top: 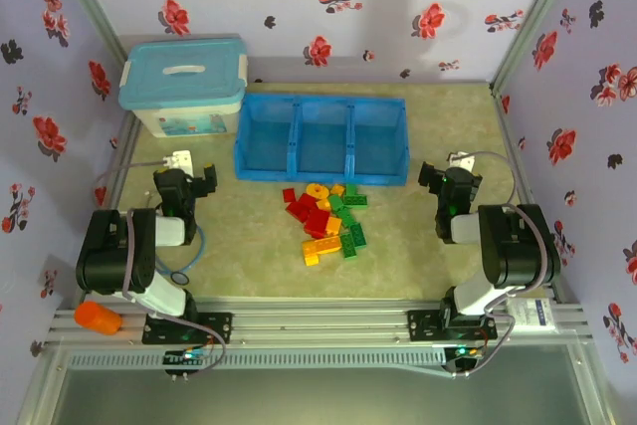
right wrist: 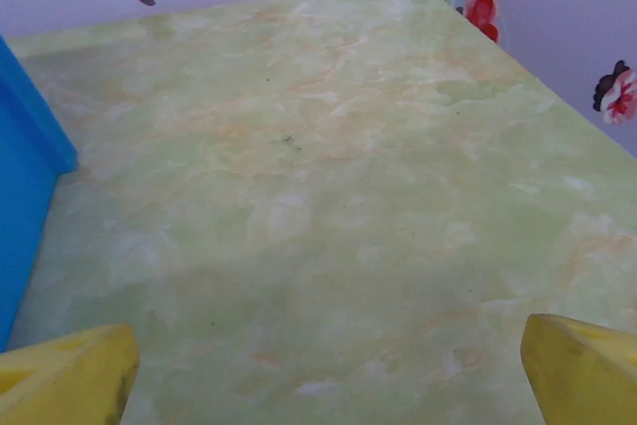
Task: Sort the legos into containers by color
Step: Pick up the lego.
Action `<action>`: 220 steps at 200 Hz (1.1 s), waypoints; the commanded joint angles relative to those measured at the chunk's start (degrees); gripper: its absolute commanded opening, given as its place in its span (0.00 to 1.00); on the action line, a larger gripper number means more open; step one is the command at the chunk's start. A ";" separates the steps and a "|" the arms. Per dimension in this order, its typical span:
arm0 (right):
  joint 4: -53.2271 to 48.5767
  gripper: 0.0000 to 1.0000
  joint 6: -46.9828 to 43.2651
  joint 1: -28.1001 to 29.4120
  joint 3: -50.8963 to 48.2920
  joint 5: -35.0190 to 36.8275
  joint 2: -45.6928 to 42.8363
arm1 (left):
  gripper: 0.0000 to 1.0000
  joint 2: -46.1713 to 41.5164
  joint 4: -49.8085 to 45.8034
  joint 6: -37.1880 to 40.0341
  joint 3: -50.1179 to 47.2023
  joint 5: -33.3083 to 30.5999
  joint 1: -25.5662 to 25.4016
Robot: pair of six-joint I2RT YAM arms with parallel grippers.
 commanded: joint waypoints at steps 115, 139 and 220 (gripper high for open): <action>0.21 0.99 -0.84 -0.42 0.57 -2.33 -0.36 | 1.00 -0.82 -0.41 -0.28 0.26 0.49 0.19; 0.17 0.99 -0.84 -0.42 0.57 -2.36 -0.35 | 1.00 -0.80 -0.48 -0.46 0.24 0.42 0.22; 0.17 0.99 -0.85 -0.41 0.55 -2.33 -0.40 | 1.00 -0.62 -0.05 -0.18 0.12 0.44 0.21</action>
